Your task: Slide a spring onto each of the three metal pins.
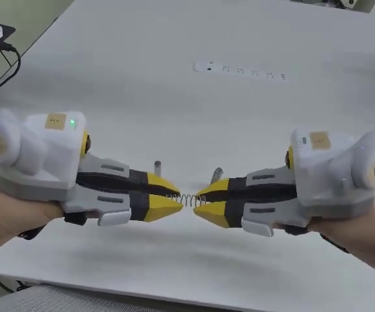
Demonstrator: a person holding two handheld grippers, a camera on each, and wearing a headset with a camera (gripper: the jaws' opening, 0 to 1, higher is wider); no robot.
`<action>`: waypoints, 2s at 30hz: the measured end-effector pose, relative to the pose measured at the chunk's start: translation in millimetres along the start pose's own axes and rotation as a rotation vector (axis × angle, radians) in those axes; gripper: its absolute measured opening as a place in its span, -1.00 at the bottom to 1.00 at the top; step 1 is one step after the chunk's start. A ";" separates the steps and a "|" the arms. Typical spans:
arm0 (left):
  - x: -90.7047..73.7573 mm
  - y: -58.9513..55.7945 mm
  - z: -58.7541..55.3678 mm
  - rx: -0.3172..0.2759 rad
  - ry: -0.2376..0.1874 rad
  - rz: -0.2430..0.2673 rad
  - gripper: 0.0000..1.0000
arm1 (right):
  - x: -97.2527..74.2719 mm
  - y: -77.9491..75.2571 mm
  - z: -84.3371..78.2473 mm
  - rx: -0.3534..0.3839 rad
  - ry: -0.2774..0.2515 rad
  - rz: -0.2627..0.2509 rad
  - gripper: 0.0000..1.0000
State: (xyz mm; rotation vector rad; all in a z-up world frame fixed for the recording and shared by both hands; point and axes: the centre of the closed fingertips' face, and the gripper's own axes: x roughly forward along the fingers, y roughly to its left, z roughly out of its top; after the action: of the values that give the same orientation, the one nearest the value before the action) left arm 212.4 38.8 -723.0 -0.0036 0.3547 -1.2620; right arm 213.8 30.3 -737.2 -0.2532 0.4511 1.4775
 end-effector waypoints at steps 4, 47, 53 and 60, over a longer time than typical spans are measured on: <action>-0.3 -0.6 -1.1 -0.004 -0.003 -0.003 -0.98 | 0.5 1.1 0.8 0.011 -0.015 0.001 -0.87; 8.8 -8.9 -6.4 0.072 0.034 -0.003 -0.98 | 2.0 18.1 52.7 0.054 -0.207 0.040 -0.86; 9.9 -7.3 -3.8 0.088 0.029 0.007 -0.98 | 4.5 18.1 56.4 0.022 -0.218 0.029 -0.86; 11.3 -8.0 1.7 0.086 0.006 0.006 -0.98 | 7.2 19.9 63.1 -0.005 -0.241 0.020 -0.86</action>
State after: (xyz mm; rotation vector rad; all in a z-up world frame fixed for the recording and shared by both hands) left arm 208.3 25.4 -722.8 0.0744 0.3052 -1.2703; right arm 202.9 65.8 -682.0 -0.0727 0.2563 1.5073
